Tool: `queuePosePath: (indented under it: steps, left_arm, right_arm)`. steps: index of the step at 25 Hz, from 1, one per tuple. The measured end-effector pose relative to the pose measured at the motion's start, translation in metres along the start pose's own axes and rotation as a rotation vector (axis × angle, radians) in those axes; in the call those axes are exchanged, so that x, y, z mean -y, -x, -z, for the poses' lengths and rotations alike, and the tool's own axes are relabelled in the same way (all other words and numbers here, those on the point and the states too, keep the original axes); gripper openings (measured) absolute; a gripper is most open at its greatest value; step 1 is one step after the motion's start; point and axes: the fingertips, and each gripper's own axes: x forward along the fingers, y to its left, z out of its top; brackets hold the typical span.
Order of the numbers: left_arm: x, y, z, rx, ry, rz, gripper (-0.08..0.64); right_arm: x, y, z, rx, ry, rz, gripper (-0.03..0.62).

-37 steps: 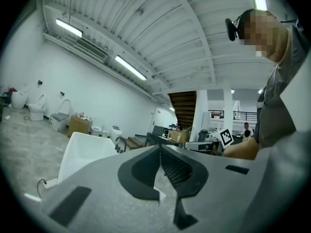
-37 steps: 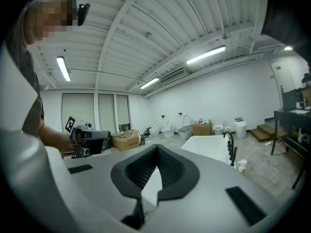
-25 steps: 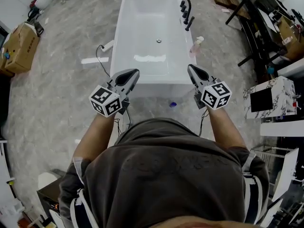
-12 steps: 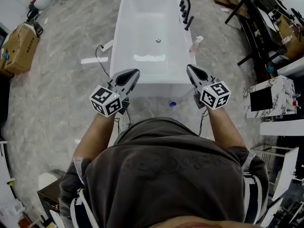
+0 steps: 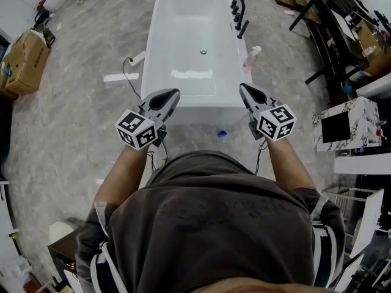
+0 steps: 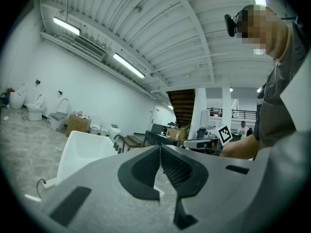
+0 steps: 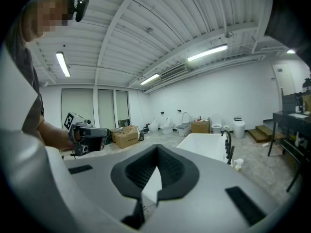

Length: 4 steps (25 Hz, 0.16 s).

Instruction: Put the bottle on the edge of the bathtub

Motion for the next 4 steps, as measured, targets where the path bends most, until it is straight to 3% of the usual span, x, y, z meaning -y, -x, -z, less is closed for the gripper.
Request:
queuePosePath:
  steps: [4]
  left_arm:
    - [-0.0002, -0.001, -0.0007, 0.001, -0.001, 0.0, 0.011]
  right_arm:
    - [0.0009, 0.0003, 0.0002, 0.0, 0.001, -0.001, -0.009]
